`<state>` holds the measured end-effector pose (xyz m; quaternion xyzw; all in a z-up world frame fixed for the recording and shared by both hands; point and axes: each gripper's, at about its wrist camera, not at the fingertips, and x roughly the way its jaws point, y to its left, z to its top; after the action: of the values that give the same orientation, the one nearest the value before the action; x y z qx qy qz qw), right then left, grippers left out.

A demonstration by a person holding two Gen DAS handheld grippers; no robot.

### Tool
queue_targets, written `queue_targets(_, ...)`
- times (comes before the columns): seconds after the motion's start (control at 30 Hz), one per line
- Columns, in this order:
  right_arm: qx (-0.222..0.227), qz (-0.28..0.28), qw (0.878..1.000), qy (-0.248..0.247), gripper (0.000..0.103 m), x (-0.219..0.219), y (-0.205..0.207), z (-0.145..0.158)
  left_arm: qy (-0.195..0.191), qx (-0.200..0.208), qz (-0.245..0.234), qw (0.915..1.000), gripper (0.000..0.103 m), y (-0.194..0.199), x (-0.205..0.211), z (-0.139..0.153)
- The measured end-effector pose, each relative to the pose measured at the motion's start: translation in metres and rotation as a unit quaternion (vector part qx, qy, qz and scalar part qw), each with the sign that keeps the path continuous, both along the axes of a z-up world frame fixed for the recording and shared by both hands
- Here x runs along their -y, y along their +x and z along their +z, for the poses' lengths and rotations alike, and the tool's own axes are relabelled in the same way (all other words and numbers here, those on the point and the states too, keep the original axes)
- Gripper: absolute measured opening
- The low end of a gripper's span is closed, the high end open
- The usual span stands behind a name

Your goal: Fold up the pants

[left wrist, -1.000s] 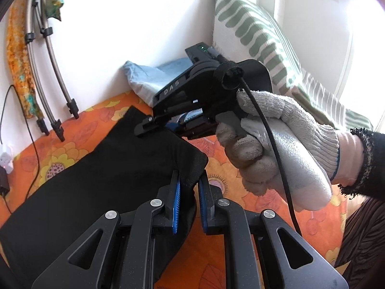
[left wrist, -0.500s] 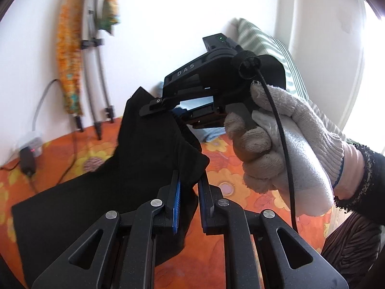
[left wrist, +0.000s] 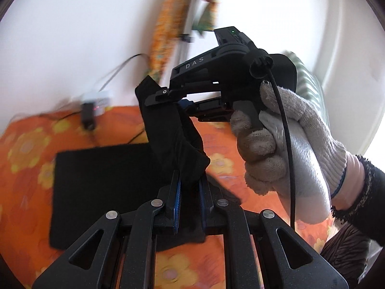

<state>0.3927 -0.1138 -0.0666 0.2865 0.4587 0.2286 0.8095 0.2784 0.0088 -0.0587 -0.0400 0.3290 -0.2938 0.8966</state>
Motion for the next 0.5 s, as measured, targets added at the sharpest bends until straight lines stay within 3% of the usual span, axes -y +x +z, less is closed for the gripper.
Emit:
queue_targets(0.07, -0.007, 0.016, 1.000, -0.018, 0.016, -0.041, 0.009, -0.013, -0.013, -0.015, 0.024, 0.9995, 0.011, 0.004, -0.024, -0.009)
queue_targets(0.3, -0.021, 0.045, 0.996, -0.069, 0.016, -0.123, 0.031, -0.047, -0.045, -0.073, 0.082, 0.9930, 0.011, 0.018, -0.083, -0.045)
queue_targets(0.5, -0.038, 0.046, 0.993, -0.101, 0.016, -0.152, 0.041, -0.070, -0.051, -0.122, 0.111, 0.9850, 0.011, 0.028, -0.104, -0.072)
